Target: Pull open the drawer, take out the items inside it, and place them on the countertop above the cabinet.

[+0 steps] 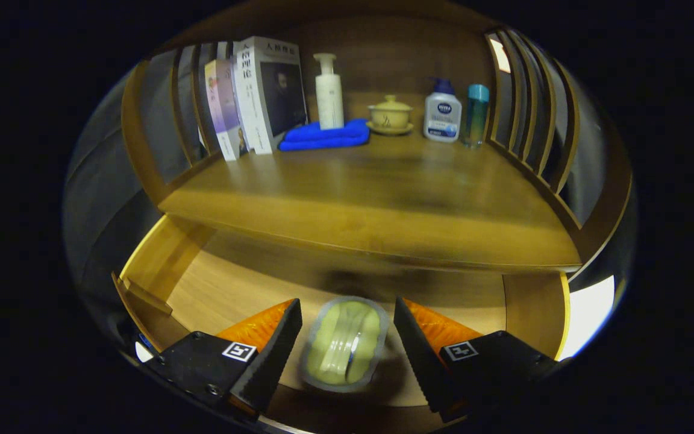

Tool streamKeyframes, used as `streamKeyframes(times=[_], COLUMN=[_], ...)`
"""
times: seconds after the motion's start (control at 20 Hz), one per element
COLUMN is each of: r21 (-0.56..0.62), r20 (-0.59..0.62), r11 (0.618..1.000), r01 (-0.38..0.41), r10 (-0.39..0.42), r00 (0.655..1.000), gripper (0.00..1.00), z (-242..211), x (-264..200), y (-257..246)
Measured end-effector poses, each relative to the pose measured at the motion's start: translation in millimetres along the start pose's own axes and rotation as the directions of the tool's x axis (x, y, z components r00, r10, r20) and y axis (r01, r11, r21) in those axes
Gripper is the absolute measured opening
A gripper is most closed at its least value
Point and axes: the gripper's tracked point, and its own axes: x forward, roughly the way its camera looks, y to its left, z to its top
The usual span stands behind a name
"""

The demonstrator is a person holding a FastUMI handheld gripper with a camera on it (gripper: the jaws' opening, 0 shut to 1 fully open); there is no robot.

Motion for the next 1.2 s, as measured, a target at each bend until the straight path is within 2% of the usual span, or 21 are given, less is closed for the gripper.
streamKeyframes(times=[0.3,0.45,0.6,0.75,0.8,0.85,0.95,1.2], r21=[0.060,0.091,0.107,0.107,0.160,0.172,0.158,0.158], r20=[-0.184,-0.241,-0.232,-0.231,-0.180,-0.142,-0.114,-0.070], r11=[0.998,0.996,0.994,0.992,0.985,0.984,0.987,0.985], r01=[-0.019,-0.027,-0.032,-0.072,-0.063,-0.042,-0.023,-0.069], r10=[0.030,0.048,0.056,0.095,0.091,0.067,0.042,0.081], r00=[0.983,0.969,0.971,0.968,0.979,0.988,0.993,0.994], gripper=[0.97,0.84,0.73,0.57,0.52,0.14,0.14,0.14], z=[-22,-31,-30,-33,-21,-11,-4,-1], x=[15,18,17,13,7,6,3,-15], y=[-2,-1,-1,7,7,3,-5,7])
